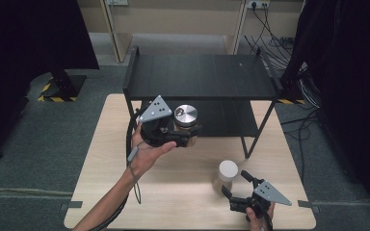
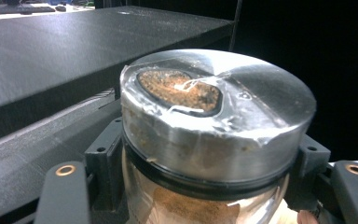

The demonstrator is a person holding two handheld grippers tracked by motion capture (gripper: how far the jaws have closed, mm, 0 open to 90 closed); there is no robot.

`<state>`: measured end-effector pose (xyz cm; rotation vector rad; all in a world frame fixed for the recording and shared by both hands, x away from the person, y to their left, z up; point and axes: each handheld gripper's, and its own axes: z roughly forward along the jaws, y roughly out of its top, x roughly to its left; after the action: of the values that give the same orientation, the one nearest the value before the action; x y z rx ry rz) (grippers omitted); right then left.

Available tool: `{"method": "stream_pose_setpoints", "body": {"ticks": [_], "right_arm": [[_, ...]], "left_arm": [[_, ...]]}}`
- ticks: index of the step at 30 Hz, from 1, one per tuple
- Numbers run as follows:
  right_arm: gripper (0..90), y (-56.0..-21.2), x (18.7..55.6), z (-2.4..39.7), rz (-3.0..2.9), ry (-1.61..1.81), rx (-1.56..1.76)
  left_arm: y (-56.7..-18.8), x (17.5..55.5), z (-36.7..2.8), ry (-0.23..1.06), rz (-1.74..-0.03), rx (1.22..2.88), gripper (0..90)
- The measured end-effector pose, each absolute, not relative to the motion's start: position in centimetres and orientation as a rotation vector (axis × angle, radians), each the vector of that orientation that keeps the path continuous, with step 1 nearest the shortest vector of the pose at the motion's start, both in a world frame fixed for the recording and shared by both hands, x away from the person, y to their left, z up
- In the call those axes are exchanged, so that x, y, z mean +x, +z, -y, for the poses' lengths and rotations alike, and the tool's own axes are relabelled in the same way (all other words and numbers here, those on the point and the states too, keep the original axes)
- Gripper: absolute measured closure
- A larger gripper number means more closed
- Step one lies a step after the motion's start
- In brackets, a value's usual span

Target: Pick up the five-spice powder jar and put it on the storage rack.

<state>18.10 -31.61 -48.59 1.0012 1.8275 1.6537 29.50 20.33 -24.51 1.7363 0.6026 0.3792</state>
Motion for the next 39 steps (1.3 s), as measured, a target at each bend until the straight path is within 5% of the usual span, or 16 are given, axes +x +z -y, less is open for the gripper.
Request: {"method": "stream_pose_setpoints", "body": {"ticks": [39], "right_arm": [[4.4,-48.6,18.2,31.6,-1.834,1.655,1.000]], "left_arm": [[-15.7,31.7,-18.0,0.439,-0.677,1.714,30.5]]}}
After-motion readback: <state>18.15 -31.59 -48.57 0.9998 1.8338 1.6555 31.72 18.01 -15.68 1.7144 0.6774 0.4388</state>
